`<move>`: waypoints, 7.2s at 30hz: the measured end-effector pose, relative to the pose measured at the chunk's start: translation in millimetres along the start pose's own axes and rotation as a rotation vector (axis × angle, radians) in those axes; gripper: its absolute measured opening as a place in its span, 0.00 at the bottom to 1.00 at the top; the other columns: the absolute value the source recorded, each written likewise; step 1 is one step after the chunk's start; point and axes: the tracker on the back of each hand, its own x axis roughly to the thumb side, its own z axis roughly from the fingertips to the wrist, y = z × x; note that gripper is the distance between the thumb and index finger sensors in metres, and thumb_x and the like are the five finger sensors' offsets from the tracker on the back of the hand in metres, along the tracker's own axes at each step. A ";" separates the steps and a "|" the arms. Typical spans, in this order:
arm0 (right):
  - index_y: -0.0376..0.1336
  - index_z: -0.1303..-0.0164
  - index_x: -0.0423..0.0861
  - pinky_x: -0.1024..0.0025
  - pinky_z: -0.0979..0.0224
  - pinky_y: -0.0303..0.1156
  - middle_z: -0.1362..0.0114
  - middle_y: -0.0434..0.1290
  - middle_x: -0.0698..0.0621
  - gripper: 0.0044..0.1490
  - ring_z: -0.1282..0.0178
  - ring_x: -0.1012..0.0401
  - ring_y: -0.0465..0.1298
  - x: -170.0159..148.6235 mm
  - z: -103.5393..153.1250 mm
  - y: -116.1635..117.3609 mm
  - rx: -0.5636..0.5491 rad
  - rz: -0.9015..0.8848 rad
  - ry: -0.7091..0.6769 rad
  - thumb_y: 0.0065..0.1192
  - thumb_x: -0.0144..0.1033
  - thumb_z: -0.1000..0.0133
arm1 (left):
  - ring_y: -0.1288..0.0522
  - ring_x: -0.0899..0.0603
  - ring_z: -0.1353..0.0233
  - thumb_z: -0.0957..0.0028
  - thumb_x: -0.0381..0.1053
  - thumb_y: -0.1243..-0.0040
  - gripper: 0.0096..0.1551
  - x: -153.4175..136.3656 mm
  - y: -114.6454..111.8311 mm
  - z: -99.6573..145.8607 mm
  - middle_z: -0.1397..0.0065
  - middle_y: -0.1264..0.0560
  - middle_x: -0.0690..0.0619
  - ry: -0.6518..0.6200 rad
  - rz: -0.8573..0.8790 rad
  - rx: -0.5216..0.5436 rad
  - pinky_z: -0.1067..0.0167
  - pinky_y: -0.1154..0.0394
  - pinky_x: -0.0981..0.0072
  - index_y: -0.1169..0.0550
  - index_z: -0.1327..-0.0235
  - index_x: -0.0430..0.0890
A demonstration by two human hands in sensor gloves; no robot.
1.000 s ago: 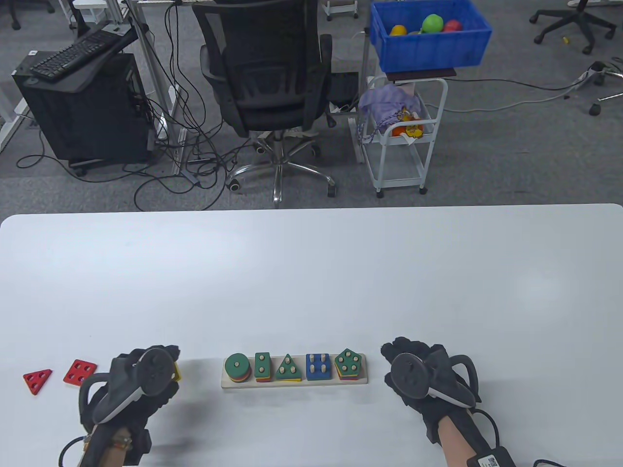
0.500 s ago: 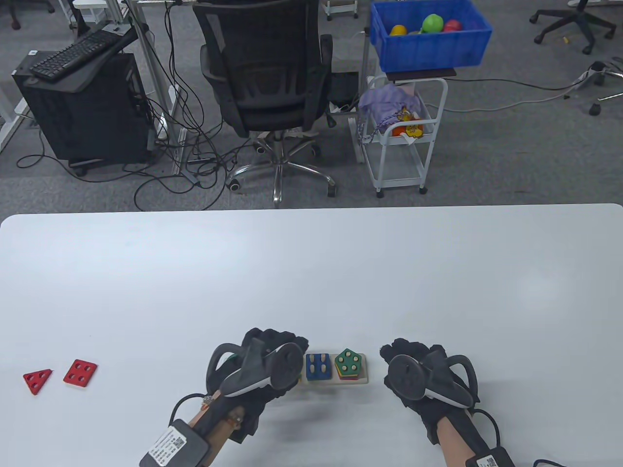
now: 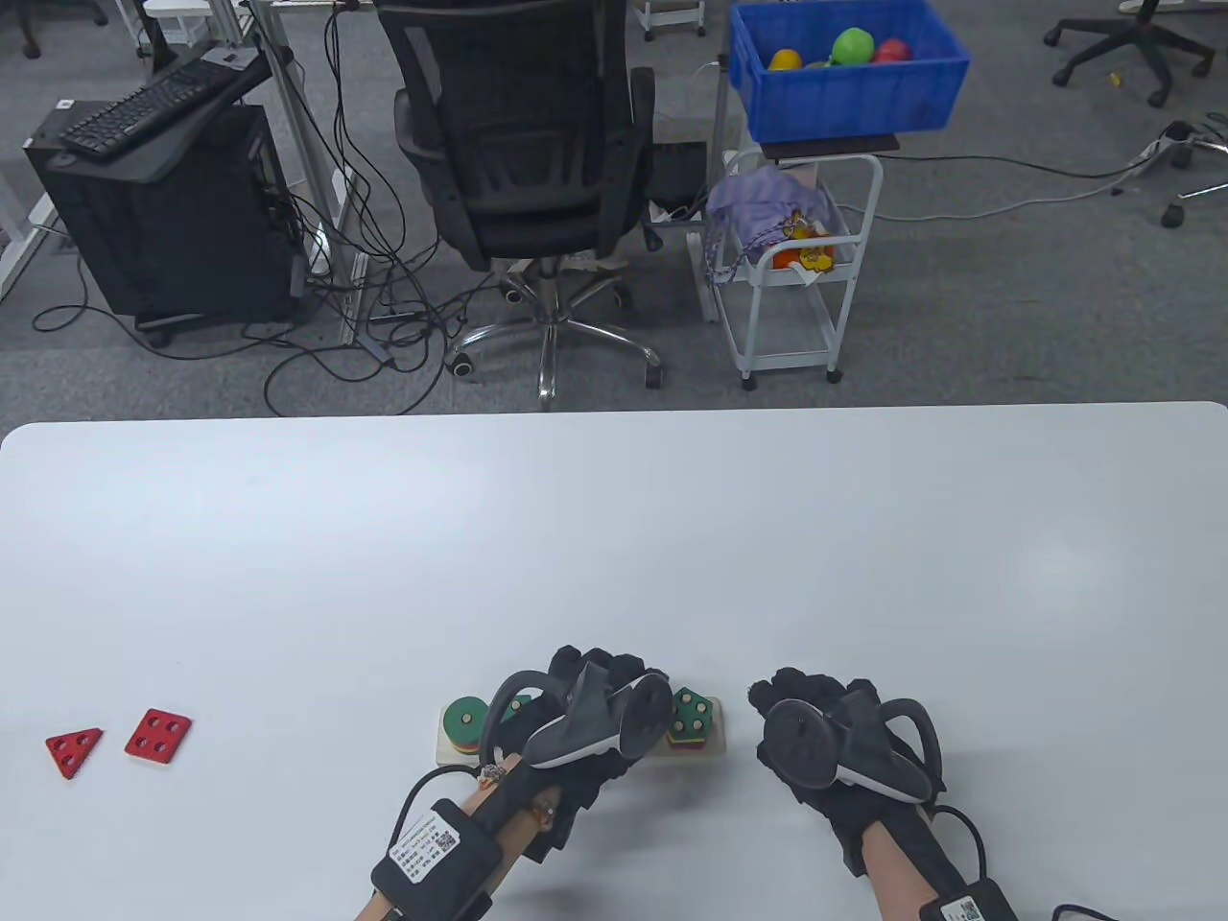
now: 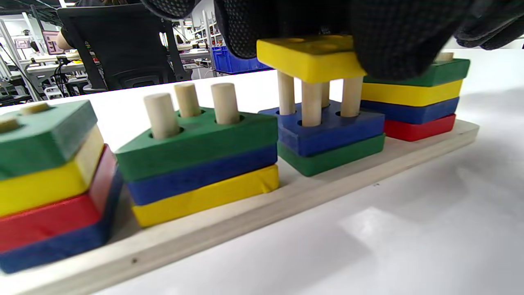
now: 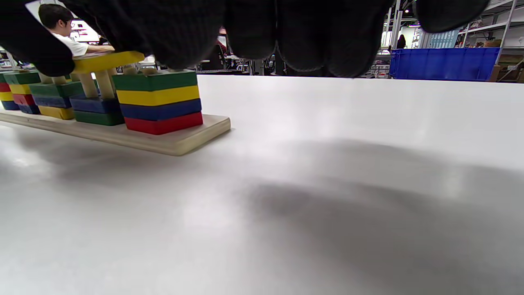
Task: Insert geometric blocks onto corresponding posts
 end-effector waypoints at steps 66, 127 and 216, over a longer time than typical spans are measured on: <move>0.56 0.26 0.45 0.27 0.31 0.61 0.22 0.62 0.38 0.40 0.26 0.39 0.68 18.7 1.1 -6.6 -0.096 -0.010 -0.008 0.60 0.48 0.47 | 0.31 0.42 0.20 0.47 0.63 0.44 0.39 -282.5 -55.4 129.0 0.19 0.32 0.52 0.766 0.251 0.035 0.22 0.37 0.42 0.39 0.22 0.58; 0.61 0.31 0.50 0.30 0.31 0.65 0.30 0.74 0.46 0.45 0.33 0.46 0.77 116.5 -66.1 -1.8 -0.152 0.159 -0.306 0.69 0.54 0.58 | 0.40 0.44 0.12 0.47 0.67 0.49 0.39 -250.6 -58.9 119.7 0.11 0.41 0.60 0.625 0.054 0.017 0.19 0.46 0.36 0.41 0.21 0.64; 0.58 0.27 0.46 0.28 0.31 0.62 0.25 0.68 0.39 0.42 0.29 0.40 0.73 -16.6 2.4 -2.3 -0.038 -0.051 0.078 0.59 0.53 0.49 | 0.36 0.46 0.16 0.46 0.57 0.39 0.36 -78.1 -27.3 66.5 0.15 0.38 0.58 -0.012 0.160 0.118 0.19 0.42 0.39 0.39 0.24 0.61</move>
